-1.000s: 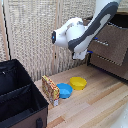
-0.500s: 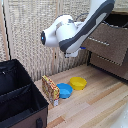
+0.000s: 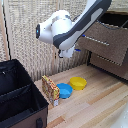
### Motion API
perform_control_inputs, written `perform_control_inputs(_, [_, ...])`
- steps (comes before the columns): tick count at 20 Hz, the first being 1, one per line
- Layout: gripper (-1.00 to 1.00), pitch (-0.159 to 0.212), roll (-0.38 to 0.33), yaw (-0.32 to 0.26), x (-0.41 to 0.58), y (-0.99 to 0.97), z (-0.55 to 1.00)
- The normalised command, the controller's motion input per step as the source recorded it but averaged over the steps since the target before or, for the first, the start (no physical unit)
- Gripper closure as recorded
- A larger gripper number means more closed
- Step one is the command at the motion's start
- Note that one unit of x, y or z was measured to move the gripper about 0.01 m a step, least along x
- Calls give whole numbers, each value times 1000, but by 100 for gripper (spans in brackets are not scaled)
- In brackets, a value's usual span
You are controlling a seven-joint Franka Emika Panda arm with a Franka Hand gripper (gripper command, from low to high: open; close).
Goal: Locate and clasp the grip of the topmost drawer. Steadily and circumspectly yank the drawer open. Discover and seize the nutrition bar using your clamp. Deposit the nutrition bar in the accessible drawer. Unclench the nutrition bar.
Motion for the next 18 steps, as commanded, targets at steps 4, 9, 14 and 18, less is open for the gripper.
perform_control_inputs(4, [-100,26,360,-216,159,156,0])
perform_control_inputs(9, [-100,1,320,-192,263,154,9])
perform_control_inputs(14, [-100,0,308,-140,411,182,2])
perform_control_inputs(18, [-100,0,325,-133,399,222,0])
